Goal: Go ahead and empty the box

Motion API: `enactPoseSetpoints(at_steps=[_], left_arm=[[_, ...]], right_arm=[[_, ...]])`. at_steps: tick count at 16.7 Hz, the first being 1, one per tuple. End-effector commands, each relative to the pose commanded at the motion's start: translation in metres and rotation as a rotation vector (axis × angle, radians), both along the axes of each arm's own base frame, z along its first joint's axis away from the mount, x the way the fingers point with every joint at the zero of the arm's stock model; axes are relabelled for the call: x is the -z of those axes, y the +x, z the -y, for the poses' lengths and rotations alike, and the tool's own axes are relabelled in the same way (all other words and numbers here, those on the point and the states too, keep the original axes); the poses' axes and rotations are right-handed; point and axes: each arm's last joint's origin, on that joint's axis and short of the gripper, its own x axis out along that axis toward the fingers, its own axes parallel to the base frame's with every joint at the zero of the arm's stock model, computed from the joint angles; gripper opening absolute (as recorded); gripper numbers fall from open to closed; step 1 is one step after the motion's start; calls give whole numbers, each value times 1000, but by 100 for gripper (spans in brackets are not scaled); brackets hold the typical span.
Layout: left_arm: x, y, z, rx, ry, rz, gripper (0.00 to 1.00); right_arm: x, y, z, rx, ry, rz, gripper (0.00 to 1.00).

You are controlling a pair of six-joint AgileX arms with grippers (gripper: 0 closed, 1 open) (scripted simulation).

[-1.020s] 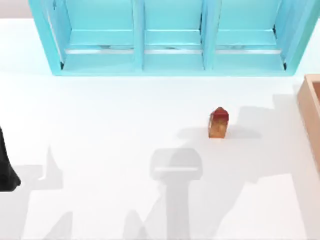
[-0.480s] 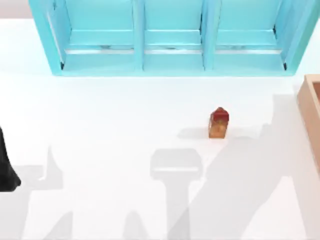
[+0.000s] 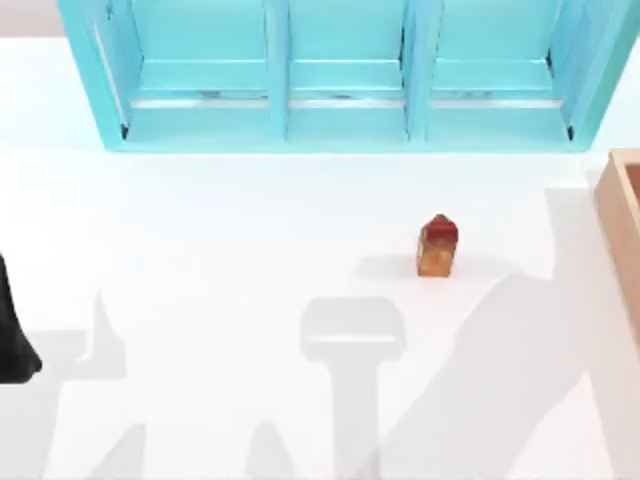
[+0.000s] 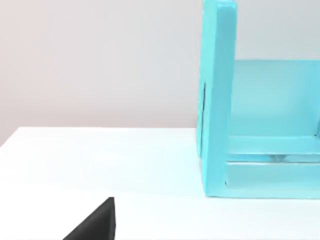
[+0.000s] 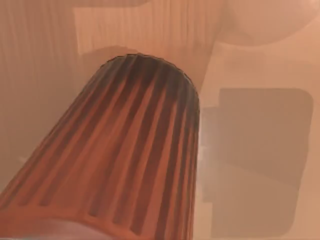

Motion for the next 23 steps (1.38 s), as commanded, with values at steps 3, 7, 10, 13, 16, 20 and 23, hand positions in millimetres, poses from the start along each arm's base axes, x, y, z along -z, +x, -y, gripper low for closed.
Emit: enactPoseSetpoints(at_steps=[3,7,10,13,16,20,23], left_arm=[[0,0,0,0,0,0,100],[0,0,0,0,0,0,100],[0,0,0,0,0,0,100],[0,0,0,0,0,0,100],[0,0,0,0,0,0,100],[0,0,0,0,0,0,100],[0,0,0,0,0,0,100]], right_arm=[[0,0,0,0,0,0,77],[0,0,0,0,0,0,47],[0,0,0,0,0,0,25],[0,0,0,0,0,0,2],[0,0,0,0,0,0,0],[0,0,0,0,0,0,0],[-1,0,0,1,0,2,0]])
